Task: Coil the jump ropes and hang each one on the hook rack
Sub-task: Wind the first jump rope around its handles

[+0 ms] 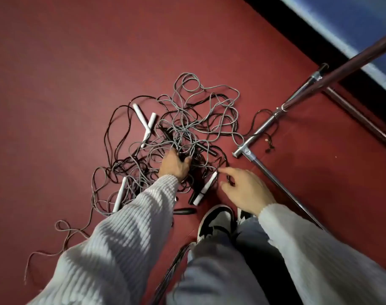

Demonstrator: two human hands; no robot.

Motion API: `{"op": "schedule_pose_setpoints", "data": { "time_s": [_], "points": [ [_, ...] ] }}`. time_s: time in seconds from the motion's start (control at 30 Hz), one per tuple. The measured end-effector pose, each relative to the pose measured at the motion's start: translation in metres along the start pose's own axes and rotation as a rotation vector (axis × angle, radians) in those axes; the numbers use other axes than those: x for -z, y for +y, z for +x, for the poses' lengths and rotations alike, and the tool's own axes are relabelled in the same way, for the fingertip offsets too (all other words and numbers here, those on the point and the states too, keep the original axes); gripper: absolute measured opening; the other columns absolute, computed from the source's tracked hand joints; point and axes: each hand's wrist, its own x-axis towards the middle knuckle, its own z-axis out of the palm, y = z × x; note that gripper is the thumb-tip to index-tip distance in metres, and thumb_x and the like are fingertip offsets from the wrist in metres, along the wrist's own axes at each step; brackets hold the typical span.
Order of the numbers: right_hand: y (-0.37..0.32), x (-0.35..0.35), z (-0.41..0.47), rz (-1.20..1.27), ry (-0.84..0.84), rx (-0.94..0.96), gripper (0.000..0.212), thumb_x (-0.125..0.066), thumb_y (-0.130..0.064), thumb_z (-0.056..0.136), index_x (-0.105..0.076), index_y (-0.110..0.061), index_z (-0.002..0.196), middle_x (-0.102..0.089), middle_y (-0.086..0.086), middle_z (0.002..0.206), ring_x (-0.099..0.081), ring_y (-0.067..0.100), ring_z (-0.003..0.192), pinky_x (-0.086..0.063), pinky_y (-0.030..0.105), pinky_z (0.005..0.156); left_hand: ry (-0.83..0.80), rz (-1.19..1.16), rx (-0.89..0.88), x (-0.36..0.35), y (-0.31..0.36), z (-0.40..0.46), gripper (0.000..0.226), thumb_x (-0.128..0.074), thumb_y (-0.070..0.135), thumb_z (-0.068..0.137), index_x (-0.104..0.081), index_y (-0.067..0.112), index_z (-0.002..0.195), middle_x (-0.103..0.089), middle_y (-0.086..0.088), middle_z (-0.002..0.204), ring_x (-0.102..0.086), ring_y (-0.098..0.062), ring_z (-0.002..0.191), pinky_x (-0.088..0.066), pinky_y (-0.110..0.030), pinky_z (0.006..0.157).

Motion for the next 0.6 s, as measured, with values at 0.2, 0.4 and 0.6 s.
{"op": "schedule_pose_setpoints", "data": {
  "time_s": [0.2, 0.4, 0.6],
  "points": [
    [0.019, 0.004, 0.004, 0.096, -0.011, -0.095, 0.038, -0.059, -0.036, 0.097, -0.059, -0.041, 0.135, -0.07, -0.016, 0.124, -0.068, 0.013, 0.108, -0.056, 0.042, 0.096, 0.176, -0.115, -0.174, 0.003, 0.024, -0.029, 0.03, -0.051, 0.033, 0.101, -0.065, 0.007, 0.094, -0.071, -0.013, 0.092, -0.066, -0.033, 0.087, -0.053, -0.041, 0.079],
    [-0.01, 0.025, -0.008, 0.328, 0.1, -0.07, 0.027, -0.055, -0.02, 0.098, -0.071, -0.033, 0.116, -0.071, -0.021, 0.109, -0.066, -0.002, 0.098, -0.051, 0.02, 0.086, 0.124, -0.865, -0.406, 0.107, 0.077, -0.13, 0.027, -0.045, 0.017, 0.108, -0.056, 0.01, 0.085, -0.046, 0.0, 0.061, -0.04, -0.024, 0.059, -0.043, -0.037, 0.062],
    [-0.075, 0.065, -0.047, 0.644, -0.132, 0.224, 0.09, -0.067, 0.002, 0.081, -0.033, -0.042, 0.151, -0.049, -0.012, 0.14, -0.053, 0.006, 0.127, -0.049, 0.029, 0.104, -0.357, -1.077, -0.606, 0.197, 0.133, -0.18, 0.025, -0.047, 0.016, 0.1, -0.07, 0.014, 0.09, -0.05, -0.004, 0.075, -0.052, -0.019, 0.075, -0.044, -0.037, 0.083]
  ]
}}
